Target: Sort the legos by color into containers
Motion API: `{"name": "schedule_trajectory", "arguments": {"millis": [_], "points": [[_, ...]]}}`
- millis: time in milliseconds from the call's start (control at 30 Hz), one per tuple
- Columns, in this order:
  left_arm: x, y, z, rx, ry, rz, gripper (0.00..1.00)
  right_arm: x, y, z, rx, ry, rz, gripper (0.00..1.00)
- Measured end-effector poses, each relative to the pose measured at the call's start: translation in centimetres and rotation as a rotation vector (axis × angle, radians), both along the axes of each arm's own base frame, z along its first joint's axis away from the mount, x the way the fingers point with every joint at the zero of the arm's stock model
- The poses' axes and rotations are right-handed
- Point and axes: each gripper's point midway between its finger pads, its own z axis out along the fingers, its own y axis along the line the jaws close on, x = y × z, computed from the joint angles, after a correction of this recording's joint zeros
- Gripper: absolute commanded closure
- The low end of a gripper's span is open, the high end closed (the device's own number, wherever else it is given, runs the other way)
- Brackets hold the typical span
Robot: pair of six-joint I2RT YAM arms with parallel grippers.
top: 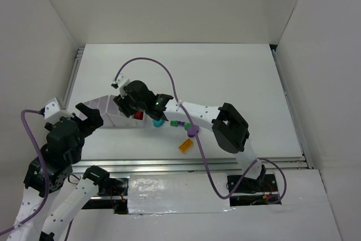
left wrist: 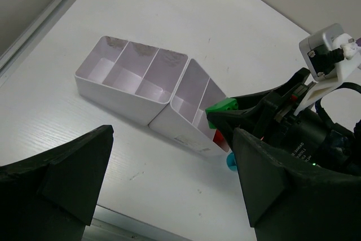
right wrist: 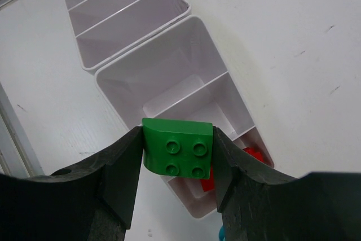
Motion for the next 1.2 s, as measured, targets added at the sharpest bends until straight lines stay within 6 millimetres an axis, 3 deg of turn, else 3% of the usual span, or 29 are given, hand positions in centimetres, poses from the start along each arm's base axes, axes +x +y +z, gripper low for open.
{"name": "schedule_trajectory", "arguments": {"millis": [467, 700, 1200], "points": [[0.5, -0.6, -0.4, 0.006, 0.025, -0.022, 0.0, 1.9, -0.4, -2.2, 0.006, 0.044, 0.017, 0.47], [0.8, -0.9, -0.6, 0.008, 0.04, -0.036, 0.0, 1.6, 0.2, -1.7, 0.035, 0.048, 0.05, 0.37], [1.0, -1.2, -0.5, 0.004, 0.035, -0.046, 0.0, 1.9, 0.6, -1.6, 0.048, 0.041, 0.049, 0.28]]}}
